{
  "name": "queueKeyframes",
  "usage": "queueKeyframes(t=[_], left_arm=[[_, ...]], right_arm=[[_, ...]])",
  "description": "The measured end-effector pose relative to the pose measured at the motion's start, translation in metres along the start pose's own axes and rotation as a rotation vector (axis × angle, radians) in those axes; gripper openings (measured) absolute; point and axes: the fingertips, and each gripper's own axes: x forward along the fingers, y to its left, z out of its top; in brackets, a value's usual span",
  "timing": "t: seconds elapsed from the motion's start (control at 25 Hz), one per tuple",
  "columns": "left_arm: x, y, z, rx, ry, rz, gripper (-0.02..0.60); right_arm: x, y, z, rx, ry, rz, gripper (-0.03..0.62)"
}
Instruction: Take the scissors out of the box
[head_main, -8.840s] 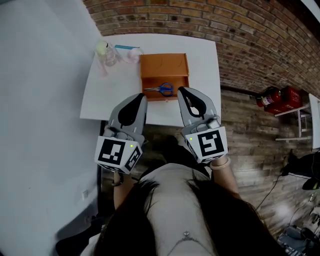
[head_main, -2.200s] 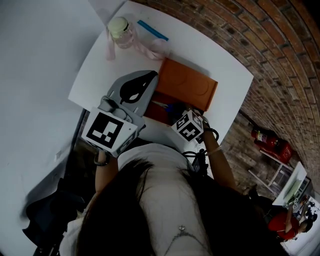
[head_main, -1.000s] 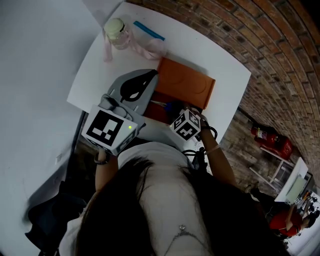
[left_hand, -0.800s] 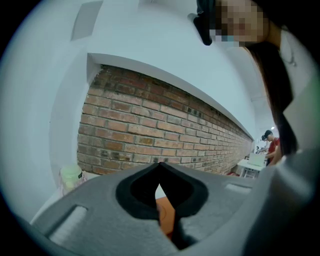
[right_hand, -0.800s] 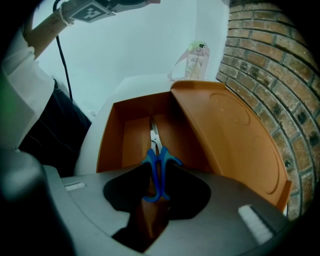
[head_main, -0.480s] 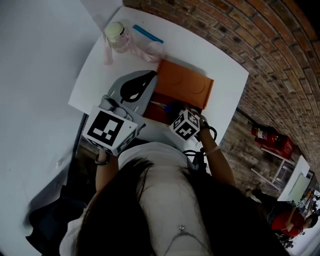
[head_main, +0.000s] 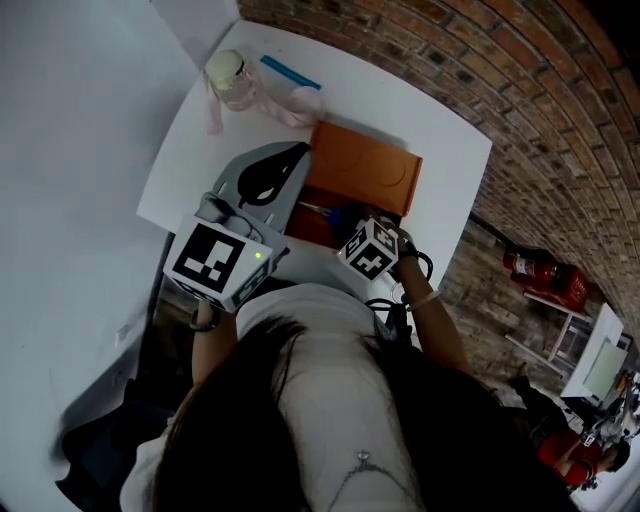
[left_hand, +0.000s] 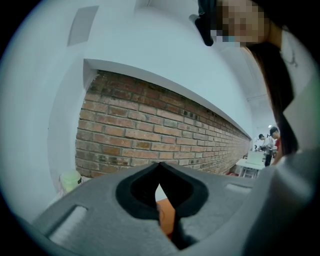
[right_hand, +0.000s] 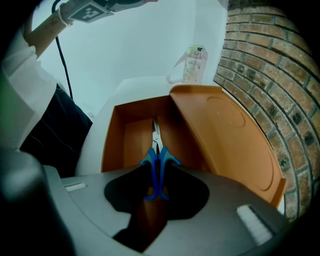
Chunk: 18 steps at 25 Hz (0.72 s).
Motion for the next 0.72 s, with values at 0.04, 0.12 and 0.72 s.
queueKeyframes(t=[0.04,0.12,0.72], left_arm=[[0.000,0.000,0.000,0.001,0.001,0.000,0.000],[0.000,-0.002,0.001,0.005,-0.001,-0.002,0.000],[-0.008,-0.017,0.008,0.031,-0.027,-0.038,0.000]], right_arm=[[-0.001,0.000,0.000,0.003,-0.003,-0.003,0.098],[-0.003,0.000,0.001,0.013,-0.010,-0.010,0.097],[-0.020,0.000,-0.003,0.064,-0.047,-0.066,0.098]])
